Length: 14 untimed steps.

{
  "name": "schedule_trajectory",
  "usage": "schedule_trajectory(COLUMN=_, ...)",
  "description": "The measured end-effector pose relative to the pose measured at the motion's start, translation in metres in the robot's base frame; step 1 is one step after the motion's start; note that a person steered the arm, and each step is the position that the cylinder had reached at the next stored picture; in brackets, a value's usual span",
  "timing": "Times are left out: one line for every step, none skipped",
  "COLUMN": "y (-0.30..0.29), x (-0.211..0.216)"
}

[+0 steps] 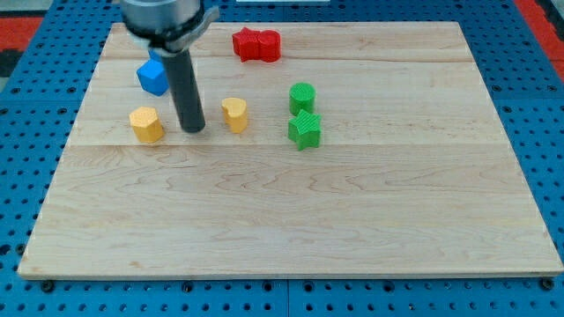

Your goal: Push the yellow heart into the red star

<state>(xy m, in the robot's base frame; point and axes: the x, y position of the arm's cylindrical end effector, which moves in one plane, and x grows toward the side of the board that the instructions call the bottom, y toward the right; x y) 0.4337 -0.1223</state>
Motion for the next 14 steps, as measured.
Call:
schedule_trajectory(y=0.045, x=0.004)
schedule_trajectory(y=0.067, x=-0.032)
schedule_trajectory(y=0.064, x=-0.073)
schedule_trajectory(y=0.059, x=-0.104)
schedule_trajectory(y=0.056, x=-0.103)
schedule_trajectory(y=0.024, x=-0.1)
schedule_trajectory(y=0.024, x=-0.116)
schedule_trajectory(y=0.047, x=-0.122)
schedule_trajectory(y=0.048, x=-0.128)
schedule_trajectory(y=0.046, x=-0.129)
schedule_trajectory(y=0.046, x=-0.135)
schedule_trajectory(y=0.046, x=-0.137)
schedule_trajectory(y=0.046, x=-0.136)
schedule_trajectory(y=0.039, x=-0.117)
